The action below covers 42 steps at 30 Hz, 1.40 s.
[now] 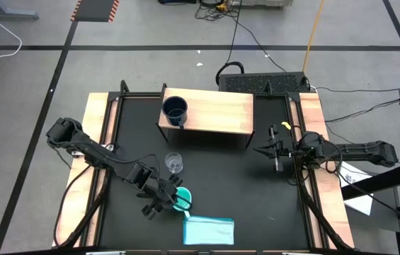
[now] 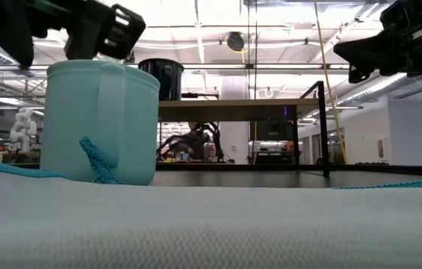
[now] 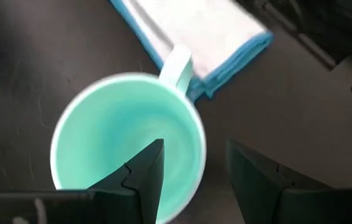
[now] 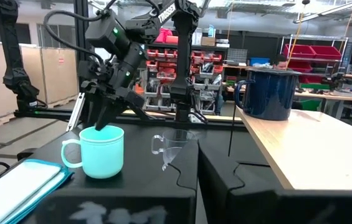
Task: Stack small to large cups/mugs on shelf
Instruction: Put the blue mug on the shelf
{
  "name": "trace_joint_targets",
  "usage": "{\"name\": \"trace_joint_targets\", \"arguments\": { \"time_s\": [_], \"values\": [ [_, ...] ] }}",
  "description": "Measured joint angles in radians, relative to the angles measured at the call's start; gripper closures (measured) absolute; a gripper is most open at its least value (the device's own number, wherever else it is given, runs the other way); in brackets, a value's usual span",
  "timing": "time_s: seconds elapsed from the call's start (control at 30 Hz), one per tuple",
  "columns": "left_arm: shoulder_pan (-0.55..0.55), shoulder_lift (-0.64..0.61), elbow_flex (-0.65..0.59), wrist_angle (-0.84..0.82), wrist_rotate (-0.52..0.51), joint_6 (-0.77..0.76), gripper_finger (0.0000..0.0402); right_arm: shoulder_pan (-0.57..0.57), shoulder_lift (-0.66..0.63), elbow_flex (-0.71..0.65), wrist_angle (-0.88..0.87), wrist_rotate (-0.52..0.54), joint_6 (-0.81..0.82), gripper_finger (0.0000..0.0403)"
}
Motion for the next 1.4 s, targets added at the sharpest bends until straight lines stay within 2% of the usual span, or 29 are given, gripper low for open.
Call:
{"name": "trace_joint_targets", "arguments": {
  "time_s": [0.33,0.47,1.13,1.23,1.4],
  "values": [
    [0.002,0.016,0.0,0.012,-0.001,0.001,0.0229,0.0,0.002,0.0,0.0,0.0,0.0,0.0403],
    [0.001,0.045,0.0,0.019,-0.046,-0.007,0.0229,0.0,0.005,0.0,0.0,0.0,0.016,0.0403],
    [0.002,0.058,0.0,0.01,-0.047,0.003,0.023,0.0,0.009,0.0,0.001,0.0,0.017,0.0403],
    [0.002,0.058,0.0,0.01,-0.047,0.007,0.0244,0.0,0.009,0.0,0.001,0.0,0.017,0.0403],
    [0.002,0.058,0.0,0.019,-0.047,0.003,0.0305,0.0,0.009,0.0,0.001,0.0,0.017,0.0403]
  ]
}}
